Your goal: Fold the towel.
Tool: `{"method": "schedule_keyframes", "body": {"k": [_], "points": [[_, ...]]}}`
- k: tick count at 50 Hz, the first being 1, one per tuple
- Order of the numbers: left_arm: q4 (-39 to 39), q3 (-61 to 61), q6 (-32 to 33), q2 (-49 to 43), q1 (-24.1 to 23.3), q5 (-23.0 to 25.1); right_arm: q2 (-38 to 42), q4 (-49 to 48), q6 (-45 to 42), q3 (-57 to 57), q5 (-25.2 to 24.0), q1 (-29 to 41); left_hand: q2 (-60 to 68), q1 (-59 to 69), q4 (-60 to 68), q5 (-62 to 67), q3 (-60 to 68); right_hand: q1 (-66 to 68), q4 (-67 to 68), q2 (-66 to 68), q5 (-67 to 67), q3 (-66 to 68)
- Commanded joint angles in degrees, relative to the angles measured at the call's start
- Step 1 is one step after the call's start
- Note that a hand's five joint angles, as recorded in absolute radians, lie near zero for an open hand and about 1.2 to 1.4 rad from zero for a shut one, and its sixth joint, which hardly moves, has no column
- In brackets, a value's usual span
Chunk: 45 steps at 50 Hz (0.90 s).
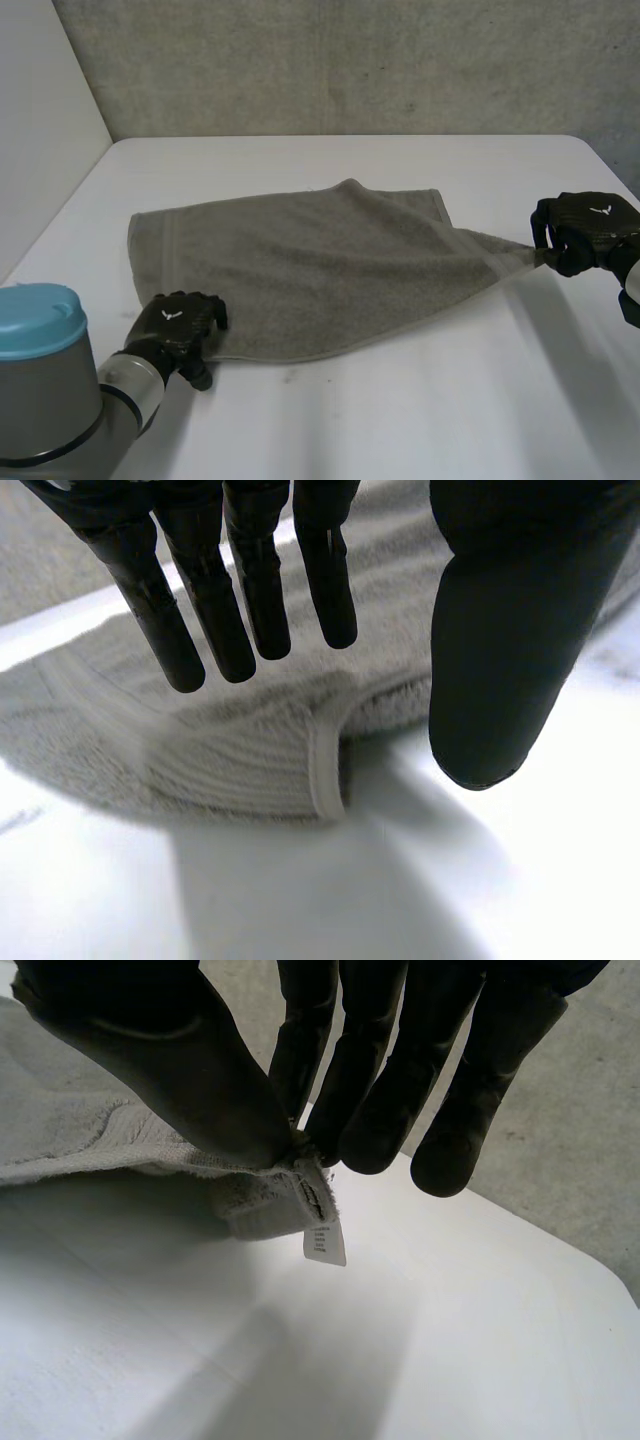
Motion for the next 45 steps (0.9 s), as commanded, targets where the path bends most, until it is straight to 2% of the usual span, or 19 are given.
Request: {"method": "schedule_keyframes", "body": {"k": [1, 2, 4, 8, 11, 13, 17, 19, 22, 28, 29, 31, 32, 34, 36, 40, 43, 44, 45], "points": [[3.5, 1.91, 0.11, -3.71, 0.35, -0.3, 0.0, -0.05, -0.01, -0.02, 0.04, -0.2, 11.5, 11.37, 11.54, 11.43, 11.51, 4.02, 3.19, 5.47, 3.96, 4.15], [5.24, 2.43, 0.02, -4.23, 0.79, -0.39, 0.0, -0.05, -0.01, -0.1, -0.04, -0.2, 19.33, 19.2, 19.37, 19.25, 19.33, 4.02, 3.19, 5.47, 3.96, 4.15], [7.18, 2.87, 0.11, -4.75, 1.05, -0.74, 0.0, -0.05, -0.01, -0.1, -0.05, -0.2, 24.9, 24.77, 24.94, 24.83, 24.91, 4.02, 3.19, 5.47, 3.96, 4.15], [11.49, 4.54, 0.63, -5.81, 2.1, -3.28, 0.0, -0.13, -0.01, -0.1, 0.04, -0.2, 30.66, 30.52, 30.69, 30.58, 30.66, 4.02, 3.19, 5.47, 3.96, 4.15], [11.85, 4.9, 1.51, -5.9, 2.46, -4.17, 0.0, -0.13, 0.08, -0.28, 0.04, -0.2, 34.88, 34.75, 34.92, 34.81, 34.89, 4.02, 3.19, 5.47, 3.96, 4.15], [11.77, 5.16, 4.57, -5.21, 3.16, -5.48, 0.0, -0.05, -0.01, -0.45, 0.04, -0.2, 45.75, 45.62, 45.79, 45.68, 45.76, 4.02, 3.19, 5.47, 3.96, 4.15], [11.33, 5.42, 9.25, -3.44, 4.22, -5.84, -0.7, 0.22, -0.18, -1.59, 0.31, -0.11, 45.96, 45.83, 46.0, 45.89, 45.97, 4.02, 3.19, 5.47, 3.96, 4.15], [9.67, 5.69, 13.62, 0.93, 5.18, -5.58, -1.32, 0.65, -0.27, -2.55, 0.48, -0.02, 45.96, 45.83, 46.0, 45.89, 45.97, 4.02, 3.19, 5.47, 3.96, 4.15], [8.07, 6.65, 15.05, 3.33, 4.48, -5.49, -3.94, 2.14, 0.08, -5.45, 0.57, 0.24, 45.96, 45.83, 46.0, 45.89, 45.97, 4.02, 3.19, 5.47, 3.96, 4.15], [-4.88, 16.99, 15.66, 14.28, 0.45, -3.31, -10.89, 12.06, 0.43, -15.54, 0.48, 0.5, 45.96, 45.83, 46.0, 45.89, 45.97, 4.02, 3.19, 5.47, 3.96, 4.15], [-4.93, 17.02, 15.66, 14.31, 0.44, -3.29, -10.9, 12.08, 0.43, -15.57, 0.48, 0.5, 45.96, 45.83, 46.0, 45.89, 45.97, 4.02, 3.19, 5.47, 3.96, 4.15], [-15.52, 25.6, 15.49, 17.9, 0.09, 0.56, -12.22, 14.72, 0.61, -19.0, 0.39, 0.42, 45.96, 45.83, 46.0, 45.89, 45.97, 4.02, 3.19, 5.47, 3.96, 4.15], [-15.57, 25.64, 15.49, 17.92, 0.09, 0.57, -13.35, 17.16, 0.61, -22.39, 0.39, 0.07, 45.96, 45.83, 46.0, 45.89, 45.97, 4.02, 3.19, 5.47, 3.96, 4.15], [-23.79, 33.68, 15.49, 18.97, -0.09, 2.68, -14.59, 19.2, 0.61, -25.77, 0.48, -0.02, 45.96, 45.83, 46.0, 45.89, 45.97, 4.02, 3.19, 5.47, 3.96, 4.15], [-27.05, 37.29, 15.4, 18.97, 0.26, 2.86, -15.99, 23.05, 0.52, -31.63, 0.4, -0.11, 45.96, 45.83, 46.0, 45.89, 45.97, 4.02, 3.19, 5.47, 3.96, 4.15], [-31.48, 41.55, 15.4, 18.27, 0.7, 2.95, -16.09, 27.53, 0.17, -34.55, -0.57, 0.15, 45.96, 45.83, 46.0, 45.89, 45.97, 4.02, 3.19, 5.47, 3.96, 4.15], [-33.06, 40.49, 15.22, 18.0, 1.93, 3.12, -15.39, 30.35, -0.09, -33.08, -0.75, 0.5, 45.96, 45.83, 46.0, 45.89, 45.97, 4.02, 3.19, 5.47, 3.96, 4.15], [-33.23, 38.23, 15.22, 17.48, 2.72, 3.04, -14.77, 30.8, -0.53, -30.36, -0.75, 0.5, 45.96, 45.83, 46.0, 45.89, 45.97, -3.75, -4.57, -2.3, -3.81, -3.62], [-33.23, 38.21, 15.22, 17.48, 2.72, 3.04, -14.77, 30.8, -0.53, -30.34, -0.75, 0.5, 45.96, 45.83, 46.0, 45.89, 45.97, -3.83, -4.65, -2.38, -3.88, -3.69]]}}
